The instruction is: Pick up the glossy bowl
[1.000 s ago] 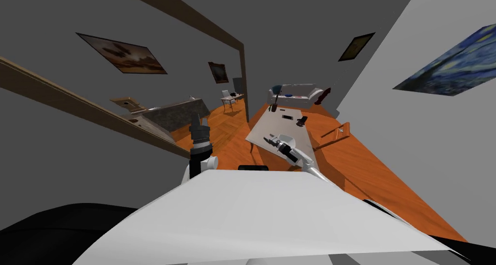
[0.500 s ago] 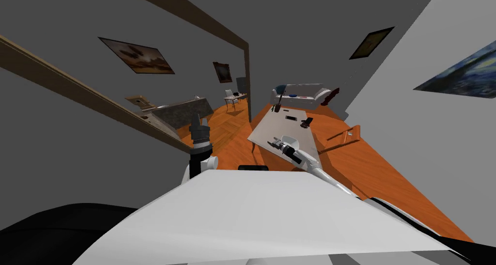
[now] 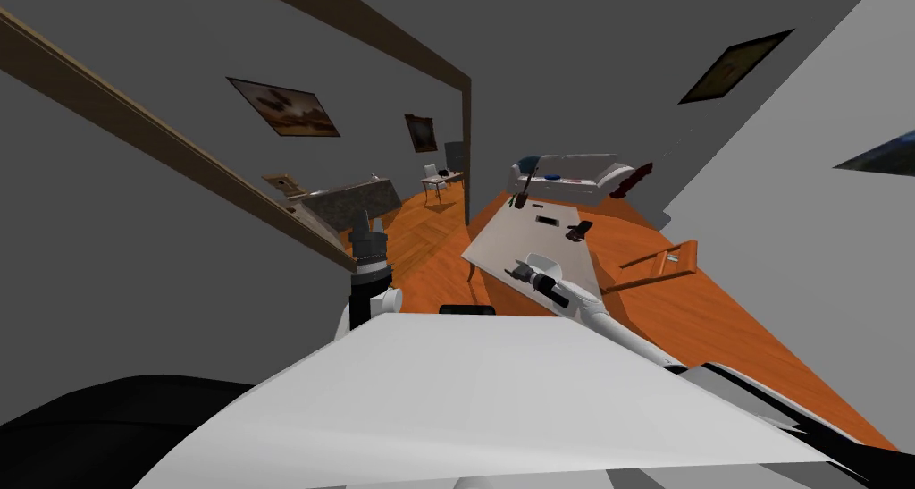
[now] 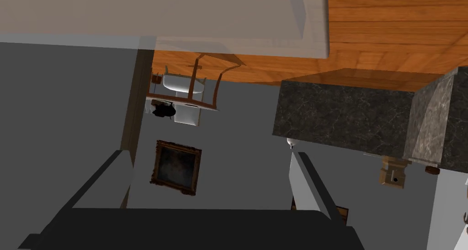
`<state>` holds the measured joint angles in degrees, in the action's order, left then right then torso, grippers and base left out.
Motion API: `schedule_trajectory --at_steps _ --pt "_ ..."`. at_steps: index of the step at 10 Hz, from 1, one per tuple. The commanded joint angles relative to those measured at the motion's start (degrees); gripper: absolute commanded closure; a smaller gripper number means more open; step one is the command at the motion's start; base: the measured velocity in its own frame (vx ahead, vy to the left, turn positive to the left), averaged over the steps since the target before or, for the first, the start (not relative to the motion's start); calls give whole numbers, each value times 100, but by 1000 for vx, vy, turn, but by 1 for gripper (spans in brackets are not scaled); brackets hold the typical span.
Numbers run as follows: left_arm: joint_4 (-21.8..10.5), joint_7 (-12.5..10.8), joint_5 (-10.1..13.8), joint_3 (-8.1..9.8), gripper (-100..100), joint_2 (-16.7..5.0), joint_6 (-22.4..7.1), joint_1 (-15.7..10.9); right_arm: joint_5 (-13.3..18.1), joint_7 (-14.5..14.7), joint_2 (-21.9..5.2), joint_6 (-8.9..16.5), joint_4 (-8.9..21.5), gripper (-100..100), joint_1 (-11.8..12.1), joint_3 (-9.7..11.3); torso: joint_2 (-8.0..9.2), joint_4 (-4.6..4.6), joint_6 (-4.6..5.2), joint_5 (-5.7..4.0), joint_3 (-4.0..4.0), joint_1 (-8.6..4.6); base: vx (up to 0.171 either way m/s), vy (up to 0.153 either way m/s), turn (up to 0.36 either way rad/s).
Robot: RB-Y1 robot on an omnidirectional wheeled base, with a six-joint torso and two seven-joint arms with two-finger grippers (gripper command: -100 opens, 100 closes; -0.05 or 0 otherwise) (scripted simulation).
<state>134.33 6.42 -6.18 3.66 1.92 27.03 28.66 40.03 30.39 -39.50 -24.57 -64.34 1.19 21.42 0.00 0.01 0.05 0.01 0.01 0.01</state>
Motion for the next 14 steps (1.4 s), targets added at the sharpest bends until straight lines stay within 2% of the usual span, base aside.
schedule_trajectory --at_steps 1,3,5,8,9,10,11,13,14 --pt "0 0 0 0 0 0 0 0 21 54 -2 -14 168 -100 -16 3 0 0 0 0 0 0 0 0 0" --pt "0 0 0 0 0 0 0 -1 219 250 -324 93 608 -100 -5 121 0 0 -3 0 0 -1 1 12 200" --pt "0 0 0 0 0 0 0 0 219 250 -324 93 688 -100 -5 121 0 0 2 0 0 -2 3 5 15" --pt "0 0 0 0 0 0 0 0 459 489 -739 233 1308 -100 64 277 1 0 -1 0 1 -1 4 10 193" --pt "0 0 0 0 0 0 0 0 459 489 -739 233 1369 -100 64 277 -1 0 -1 1 0 -2 5 4 56" --pt "0 0 0 0 0 0 0 0 524 554 -857 273 1562 -100 96 323 0 0 2 0 0 -2 4 8 88" --pt "0 0 0 0 0 0 0 0 524 554 -857 273 1562 -100 96 323 1 1 0 1 1 -1 3 4 64" --pt "0 0 0 0 0 0 0 0 629 660 -1059 339 1887 -100 163 401 1 1 0 0 1 -2 4 6 155" --pt "0 0 0 0 0 0 0 0 629 660 -1059 339 1887 -100 163 401 0 1 -2 0 0 -2 4 0 44"
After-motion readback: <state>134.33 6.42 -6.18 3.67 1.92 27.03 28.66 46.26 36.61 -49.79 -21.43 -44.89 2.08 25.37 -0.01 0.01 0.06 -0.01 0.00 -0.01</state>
